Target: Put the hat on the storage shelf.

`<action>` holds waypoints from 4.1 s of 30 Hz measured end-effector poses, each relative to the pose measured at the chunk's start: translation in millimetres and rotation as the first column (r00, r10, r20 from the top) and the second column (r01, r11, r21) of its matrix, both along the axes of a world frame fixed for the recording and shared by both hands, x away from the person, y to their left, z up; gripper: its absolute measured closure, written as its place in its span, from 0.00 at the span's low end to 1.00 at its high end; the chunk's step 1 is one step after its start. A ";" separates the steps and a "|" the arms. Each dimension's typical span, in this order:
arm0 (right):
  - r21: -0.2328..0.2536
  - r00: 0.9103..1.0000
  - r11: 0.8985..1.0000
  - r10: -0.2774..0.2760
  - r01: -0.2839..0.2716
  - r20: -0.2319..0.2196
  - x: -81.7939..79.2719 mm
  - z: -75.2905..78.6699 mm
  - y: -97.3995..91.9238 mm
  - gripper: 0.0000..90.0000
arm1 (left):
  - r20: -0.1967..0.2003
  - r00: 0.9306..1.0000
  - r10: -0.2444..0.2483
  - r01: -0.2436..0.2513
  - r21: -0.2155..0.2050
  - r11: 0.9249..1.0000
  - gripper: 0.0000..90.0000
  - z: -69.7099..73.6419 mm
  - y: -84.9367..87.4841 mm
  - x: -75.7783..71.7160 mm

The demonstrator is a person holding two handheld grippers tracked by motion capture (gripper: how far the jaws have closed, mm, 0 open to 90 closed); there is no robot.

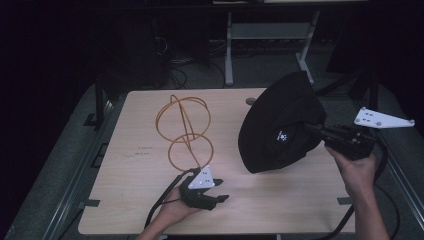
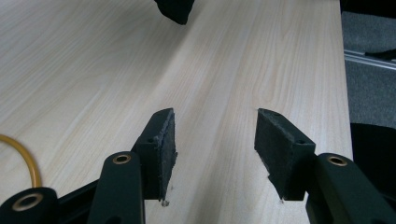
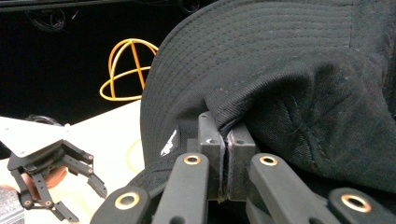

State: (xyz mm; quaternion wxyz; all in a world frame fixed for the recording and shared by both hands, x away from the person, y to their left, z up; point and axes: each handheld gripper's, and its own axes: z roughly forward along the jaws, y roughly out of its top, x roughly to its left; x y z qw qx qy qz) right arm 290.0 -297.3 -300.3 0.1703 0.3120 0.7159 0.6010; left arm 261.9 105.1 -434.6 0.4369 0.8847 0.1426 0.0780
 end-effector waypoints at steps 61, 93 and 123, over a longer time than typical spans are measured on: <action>-0.043 0.973 0.972 0.232 -0.231 0.015 59.0 79.2 97.2 0.97 | -0.023 0.998 -0.065 0.066 0.048 0.997 0.44 -18.3 -10.9 -4.7; -0.083 0.932 0.929 0.360 -0.362 -0.037 97.6 94.2 191.8 0.97 | -0.015 0.997 -0.082 0.083 0.058 0.995 0.42 -20.1 -10.3 -5.7; -0.081 0.918 0.919 0.375 -0.387 -0.133 139.5 93.3 262.2 0.96 | -0.008 0.996 -0.093 0.093 0.059 0.994 0.42 -19.8 -12.8 -6.4</action>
